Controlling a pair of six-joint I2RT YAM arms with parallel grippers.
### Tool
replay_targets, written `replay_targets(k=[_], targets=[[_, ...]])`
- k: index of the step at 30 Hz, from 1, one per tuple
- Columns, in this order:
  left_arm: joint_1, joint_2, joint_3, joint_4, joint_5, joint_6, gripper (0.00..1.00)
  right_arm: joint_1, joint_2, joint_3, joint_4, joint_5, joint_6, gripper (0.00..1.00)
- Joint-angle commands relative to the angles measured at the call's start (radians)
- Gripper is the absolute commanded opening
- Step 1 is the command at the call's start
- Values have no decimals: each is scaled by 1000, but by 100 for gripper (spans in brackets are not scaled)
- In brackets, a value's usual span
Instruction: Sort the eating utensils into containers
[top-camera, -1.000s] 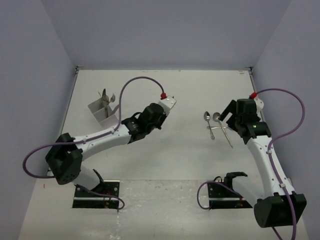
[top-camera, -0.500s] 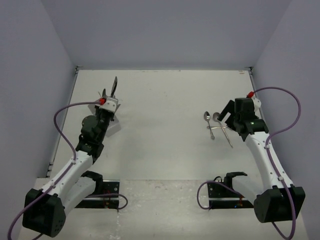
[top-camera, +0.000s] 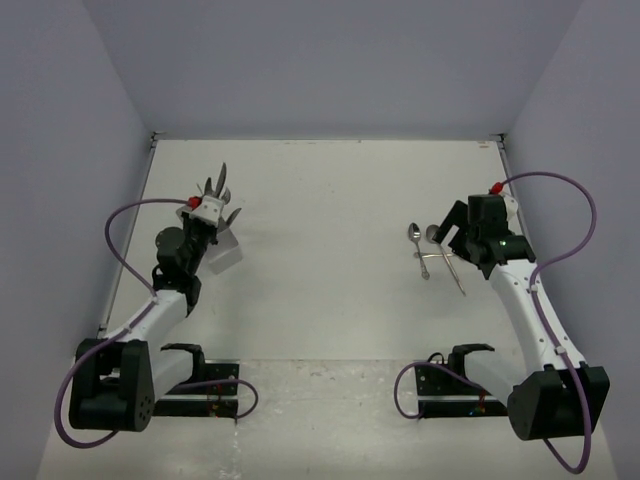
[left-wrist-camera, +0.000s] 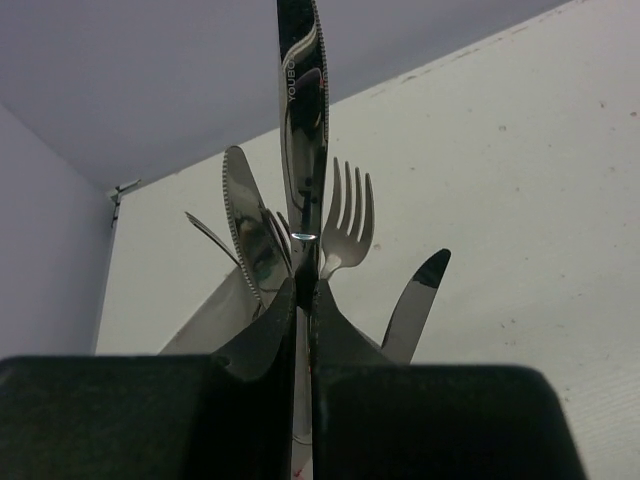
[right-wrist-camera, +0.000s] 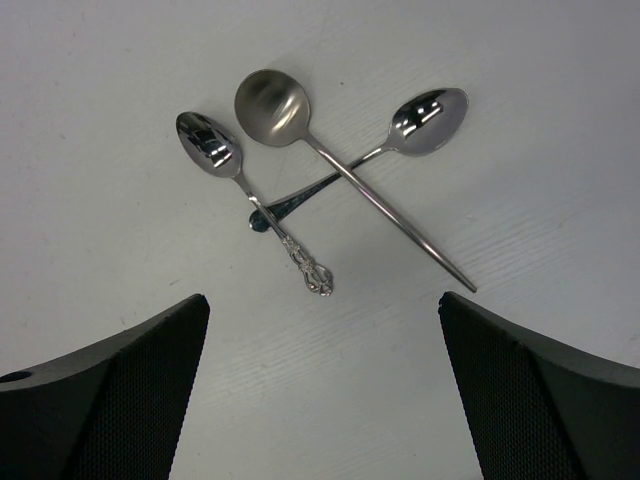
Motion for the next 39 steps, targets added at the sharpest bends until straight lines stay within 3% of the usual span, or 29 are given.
replay_targets(k=[1,6,12,14,15,20,21,26,29,30,32,33,36,39], targets=[[23,41,11,118,31,-17,0,-4,-1,45,18,1,-15,99],[39,52,-25,126,43,-31,0,-2,-9,37,27,9,-19,99],[39,5,30,-49,62,-25,2,-4,11,31,47,-12,-15,99],[39,-23,58,-150,63,-42,19,-4,17,33,49,-20,-17,99],[39,-47,60,-169,57,-57,36,-2,20,31,49,-20,-16,99],[39,-129,63,-198,37,-88,70,-4,35,42,69,-37,-32,99],[39,-147,69,-206,31,-99,100,-4,41,45,72,-46,-38,99],[39,-150,205,-344,10,-160,100,-2,96,51,78,-52,-88,99],[39,-94,364,-500,-3,-253,100,-4,174,63,61,14,-92,99],[39,-48,410,-540,2,-345,100,-4,202,75,49,33,-95,99],[39,6,532,-635,32,-434,100,-4,288,103,27,63,-149,99],[39,58,564,-664,122,-479,100,-7,313,111,12,77,-152,99],[27,121,618,-686,236,-533,100,-33,377,96,-10,54,-172,99],[-68,130,618,-669,188,-522,100,-69,455,102,-4,-11,-215,99]])
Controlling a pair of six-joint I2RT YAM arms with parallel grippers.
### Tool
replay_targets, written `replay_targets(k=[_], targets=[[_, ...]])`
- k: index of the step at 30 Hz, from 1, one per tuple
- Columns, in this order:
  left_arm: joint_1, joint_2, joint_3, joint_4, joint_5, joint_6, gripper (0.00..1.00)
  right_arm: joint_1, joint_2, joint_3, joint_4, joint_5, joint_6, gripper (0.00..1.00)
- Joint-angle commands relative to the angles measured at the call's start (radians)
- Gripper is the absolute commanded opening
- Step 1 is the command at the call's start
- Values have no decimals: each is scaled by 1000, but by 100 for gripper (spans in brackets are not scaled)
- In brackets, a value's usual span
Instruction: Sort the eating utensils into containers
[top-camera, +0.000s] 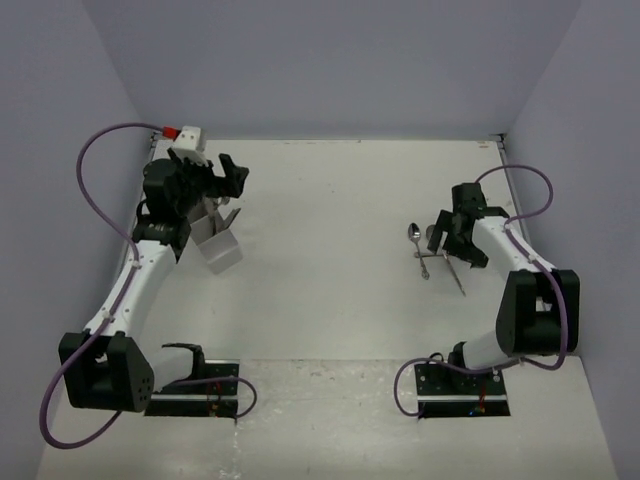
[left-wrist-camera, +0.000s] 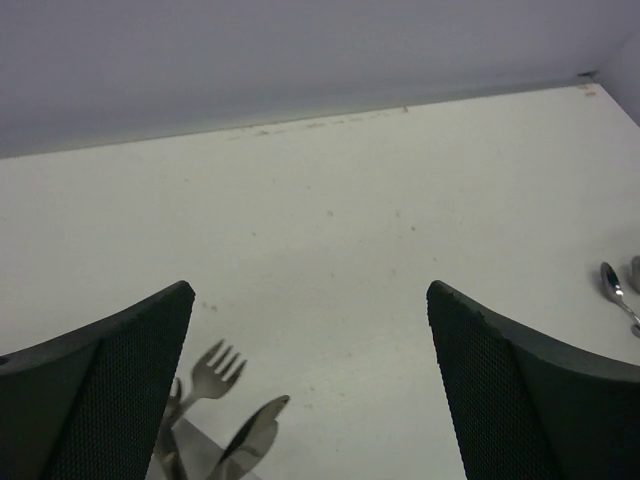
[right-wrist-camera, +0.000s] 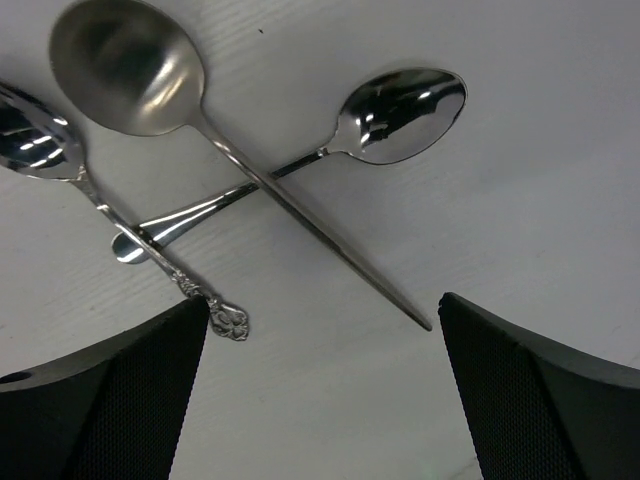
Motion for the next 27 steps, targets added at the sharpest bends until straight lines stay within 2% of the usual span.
replay_targets(k=[1,3,8,11,12,13,15,16,19,24,25,27], targets=[[-84,9,24,-86,23,-63,100,-64,69,30,-9,-49,-70,99],[-126,-9,23,-86,-34,-51,100,-87,142,47,-15,-74,-67,99],[-129,-57,0,-83,-84,-22,100,-104,221,65,-18,-112,-86,99],[-129,-71,-12,-83,-144,-2,100,-107,245,64,-3,-135,-102,94],[-129,-72,-17,-80,-156,6,100,-106,253,65,-1,-143,-109,90],[-129,-75,-19,-77,-181,10,100,-107,265,67,0,-149,-111,79],[-129,-75,-22,-82,-210,20,100,-107,271,65,-1,-163,-106,63],[-129,-74,-20,-83,-221,21,100,-107,270,62,0,-169,-103,48],[-129,-81,-28,-85,-233,24,100,-106,244,44,19,-200,-102,25],[-129,-86,-57,-39,-200,14,100,-95,147,7,42,-212,-93,8],[-130,-78,-54,-39,-169,9,100,-87,135,2,46,-215,-93,0],[-130,-72,-51,-34,-129,-5,100,-75,103,-8,56,-217,-99,0]])
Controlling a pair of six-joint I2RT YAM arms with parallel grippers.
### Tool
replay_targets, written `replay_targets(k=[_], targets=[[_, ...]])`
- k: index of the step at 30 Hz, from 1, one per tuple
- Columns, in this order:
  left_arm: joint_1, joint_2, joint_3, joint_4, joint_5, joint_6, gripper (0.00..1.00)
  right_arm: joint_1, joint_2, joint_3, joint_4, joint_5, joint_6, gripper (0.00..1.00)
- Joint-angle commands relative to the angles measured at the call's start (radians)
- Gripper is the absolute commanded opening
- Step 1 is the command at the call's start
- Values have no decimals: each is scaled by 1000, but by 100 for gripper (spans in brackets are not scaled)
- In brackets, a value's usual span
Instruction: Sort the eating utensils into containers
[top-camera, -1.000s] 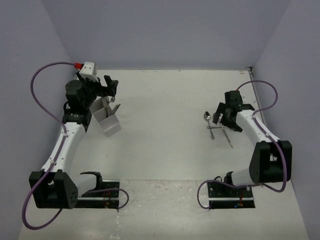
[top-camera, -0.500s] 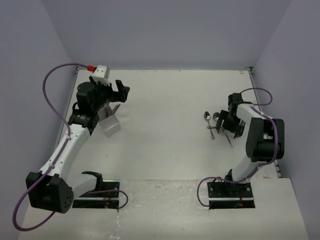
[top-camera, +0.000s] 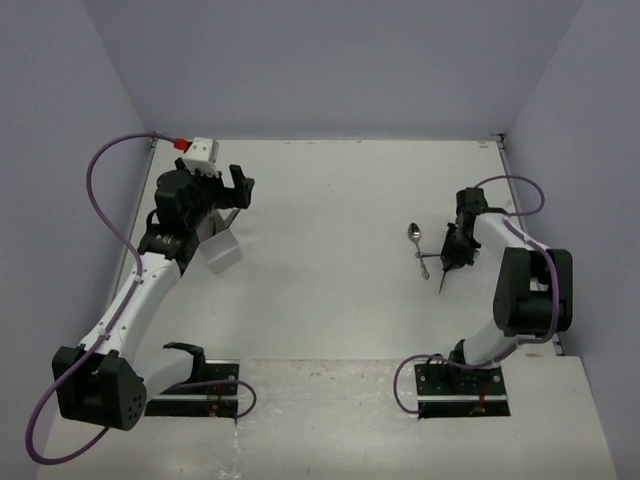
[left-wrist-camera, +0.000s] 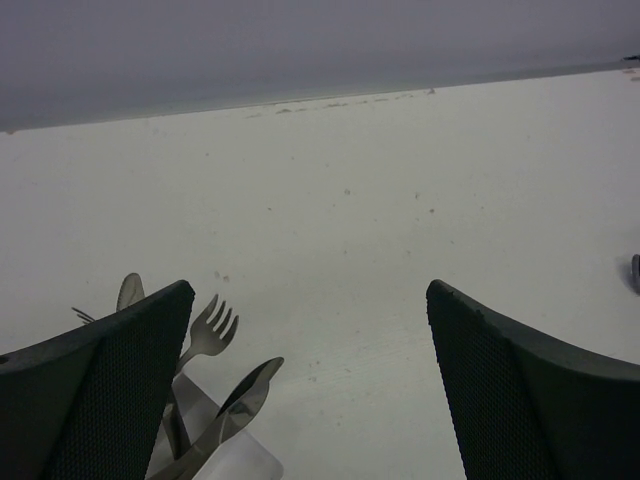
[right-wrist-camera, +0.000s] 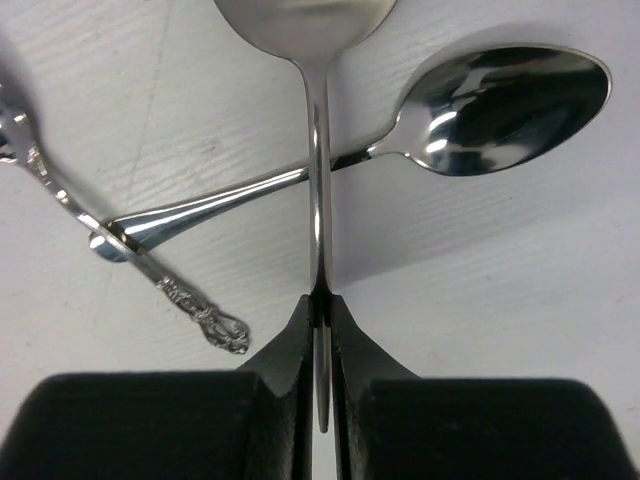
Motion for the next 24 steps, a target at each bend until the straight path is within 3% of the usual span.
replay_targets(k=[1,5,8,12,18,21,24], targets=[[0,2,3,55,65,-22,100,38,-85,-10,39,-10,-9,0],[-19,27,5,58,107,-58,100,117,-157,-24,68,14,-53,0],[-41,47,6,79,229,-114,100,211,-223,-30,96,33,-101,0],[-125,73,-27,177,350,-211,100,289,-294,-38,152,-60,-92,0],[-322,183,-21,249,259,-357,100,387,-407,-61,348,-323,-49,0],[-389,258,-15,349,210,-504,100,493,-404,-12,396,-364,-23,0],[-443,292,-7,378,95,-544,100,550,-393,23,398,-345,-13,0]])
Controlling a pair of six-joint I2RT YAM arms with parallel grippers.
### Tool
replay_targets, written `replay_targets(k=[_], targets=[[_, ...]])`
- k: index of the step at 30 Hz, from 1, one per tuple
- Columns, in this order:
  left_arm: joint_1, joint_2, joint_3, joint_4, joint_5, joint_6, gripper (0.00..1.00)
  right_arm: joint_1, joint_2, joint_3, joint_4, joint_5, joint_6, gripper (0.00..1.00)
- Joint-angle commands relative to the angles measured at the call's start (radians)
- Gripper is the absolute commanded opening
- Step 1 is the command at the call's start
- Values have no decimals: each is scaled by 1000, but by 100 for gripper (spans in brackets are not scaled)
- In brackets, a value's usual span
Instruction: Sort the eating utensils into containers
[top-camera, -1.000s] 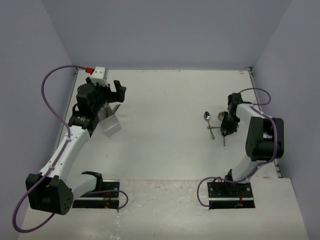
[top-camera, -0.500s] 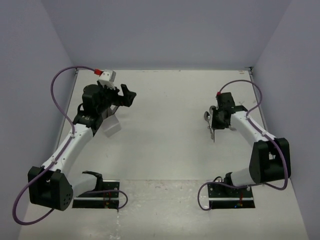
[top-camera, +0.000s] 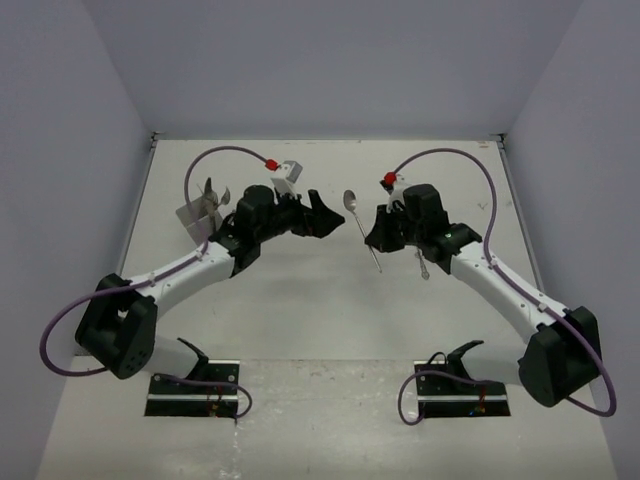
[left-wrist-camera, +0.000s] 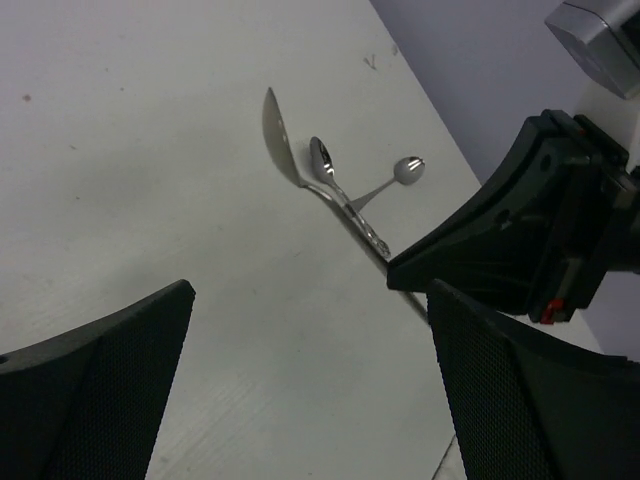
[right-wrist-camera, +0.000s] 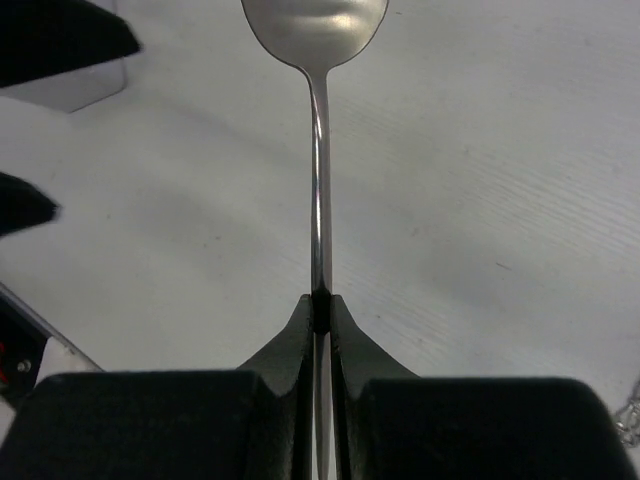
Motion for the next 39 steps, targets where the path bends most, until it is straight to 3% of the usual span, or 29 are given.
replay_targets(k=[1,11,15,19,21,22,23,24,26,27,31,39], targets=[[-67,21,25,134,-129,-133,100,59,-6,87,96,-60,35,0],[-116,73,47,60,-329,-307,96,131,-15,115,142,16,83,0],[-134,119,48,100,-328,-356,85,151,-9,107,173,3,101,0],[-116,151,204,-232,-473,-331,84,157,-1,101,119,26,100,0],[-116,76,170,-245,-580,-296,88,159,-26,46,102,80,74,0],[-114,45,148,-242,-614,-293,94,159,-32,29,98,84,53,2],[-114,-13,127,-237,-674,-288,98,159,-33,17,79,101,20,7],[-114,-36,102,-263,-702,-296,100,159,-23,9,37,127,20,20],[-113,-82,91,-274,-737,-302,100,159,-6,-3,27,155,6,34],[-111,-90,90,-332,-740,-302,100,159,9,6,22,184,-7,52],[-108,-96,99,-418,-774,-308,100,157,146,107,-79,359,42,72],[-101,-102,71,-438,-734,-264,100,93,359,147,-102,413,-72,76]])
